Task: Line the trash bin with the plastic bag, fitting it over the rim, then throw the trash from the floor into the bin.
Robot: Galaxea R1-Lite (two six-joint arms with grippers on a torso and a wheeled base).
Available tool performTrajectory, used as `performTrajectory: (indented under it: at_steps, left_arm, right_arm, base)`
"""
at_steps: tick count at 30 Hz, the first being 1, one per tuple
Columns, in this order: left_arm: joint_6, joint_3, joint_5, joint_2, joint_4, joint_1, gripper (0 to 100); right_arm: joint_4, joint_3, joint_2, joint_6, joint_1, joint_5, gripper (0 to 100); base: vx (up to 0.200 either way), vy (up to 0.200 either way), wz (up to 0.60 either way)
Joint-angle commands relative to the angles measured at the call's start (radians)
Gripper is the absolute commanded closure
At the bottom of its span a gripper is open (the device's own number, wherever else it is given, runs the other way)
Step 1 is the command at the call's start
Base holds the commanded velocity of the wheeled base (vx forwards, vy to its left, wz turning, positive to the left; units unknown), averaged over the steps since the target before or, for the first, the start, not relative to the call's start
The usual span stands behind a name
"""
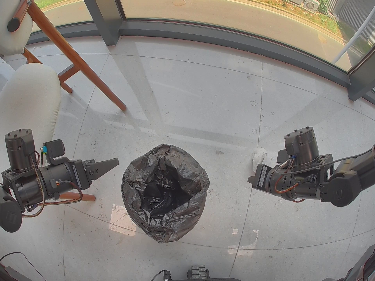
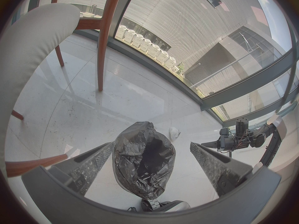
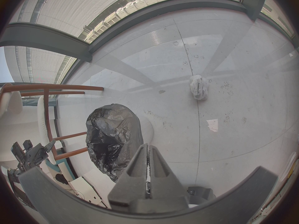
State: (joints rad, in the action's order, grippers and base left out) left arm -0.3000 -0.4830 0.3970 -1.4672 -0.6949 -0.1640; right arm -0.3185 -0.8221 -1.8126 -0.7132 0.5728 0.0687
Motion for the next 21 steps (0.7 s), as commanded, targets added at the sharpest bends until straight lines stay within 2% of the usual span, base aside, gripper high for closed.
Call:
performTrajectory:
  at_steps: [1,9,17,21]
  left_arm:
    - [0.002,0.001,0.000,-0.001,-0.002,0.000,0]
    - [0.009,-0.006,0.000,-0.001,-0.021,0.003,0]
    - [0.005,0.004,-0.007,-0.008,-0.115,0.009,0]
    - [-0.001,-0.009,-0.001,-0.010,-0.118,0.011,0]
  right_arm:
    - [-0.001,-0.014,-0.004,0.000,-0.001,0.000,100]
    - [-0.001,-0.091,-0.064,0.000,-0.001,-0.010,100]
    - [0.001,-0.169,-0.159,0.015,-0.068,0.000,100]
    - [0.001,-0.196,-0.195,0.028,-0.091,0.002,100]
  base:
    - [-0.200,0.000,0.00]
    - [-0.200,0.000,0.00]
    - [0.000,0.000,0.00]
    - [0.000,0.000,0.00]
